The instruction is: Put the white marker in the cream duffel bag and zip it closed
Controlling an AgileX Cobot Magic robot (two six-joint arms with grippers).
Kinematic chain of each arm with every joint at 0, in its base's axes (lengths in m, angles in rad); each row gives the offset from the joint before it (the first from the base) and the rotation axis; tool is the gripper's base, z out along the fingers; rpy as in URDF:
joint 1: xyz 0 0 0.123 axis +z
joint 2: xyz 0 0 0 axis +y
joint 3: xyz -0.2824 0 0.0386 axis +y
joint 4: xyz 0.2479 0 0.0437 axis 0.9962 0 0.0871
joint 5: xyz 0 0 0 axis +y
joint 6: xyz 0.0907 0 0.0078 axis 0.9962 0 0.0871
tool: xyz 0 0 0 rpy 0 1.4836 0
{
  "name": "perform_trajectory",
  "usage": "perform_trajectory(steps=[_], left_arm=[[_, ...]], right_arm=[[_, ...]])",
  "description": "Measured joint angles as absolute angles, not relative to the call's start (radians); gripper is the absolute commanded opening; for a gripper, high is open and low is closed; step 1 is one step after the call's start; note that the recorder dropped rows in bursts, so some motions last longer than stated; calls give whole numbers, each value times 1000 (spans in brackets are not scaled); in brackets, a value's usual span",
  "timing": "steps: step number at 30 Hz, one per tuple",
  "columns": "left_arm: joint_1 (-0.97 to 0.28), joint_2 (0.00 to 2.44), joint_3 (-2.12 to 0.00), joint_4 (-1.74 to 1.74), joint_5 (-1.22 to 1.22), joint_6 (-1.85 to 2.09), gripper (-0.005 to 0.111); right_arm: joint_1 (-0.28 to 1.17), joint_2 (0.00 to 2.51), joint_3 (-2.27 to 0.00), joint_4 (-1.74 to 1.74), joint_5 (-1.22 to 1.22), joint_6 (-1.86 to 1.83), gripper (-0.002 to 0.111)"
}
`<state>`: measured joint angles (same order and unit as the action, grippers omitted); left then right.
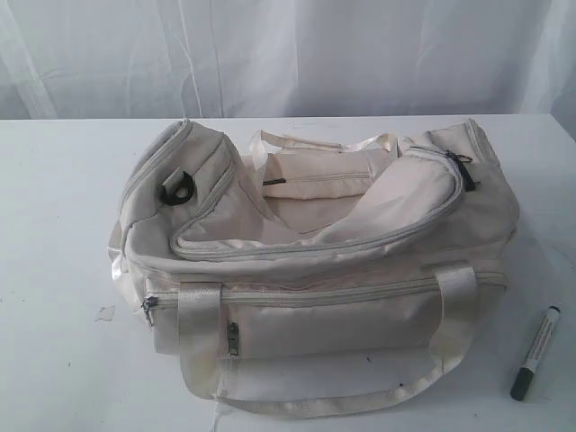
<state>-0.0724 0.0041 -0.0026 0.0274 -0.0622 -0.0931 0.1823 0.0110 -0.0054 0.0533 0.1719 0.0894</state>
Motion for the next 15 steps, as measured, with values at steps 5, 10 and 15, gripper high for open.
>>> perform_trajectory(steps=[5,10,15], left_arm=[[-72,4,-3,27,-62,-93,1],[-72,4,-3,27,-62,-93,1],[-72,4,-3,27,-62,-93,1]], right_arm=[[182,11,-5,53,172,89,0],[182,11,-5,53,172,89,0],[182,11,-5,124,116,193,0]])
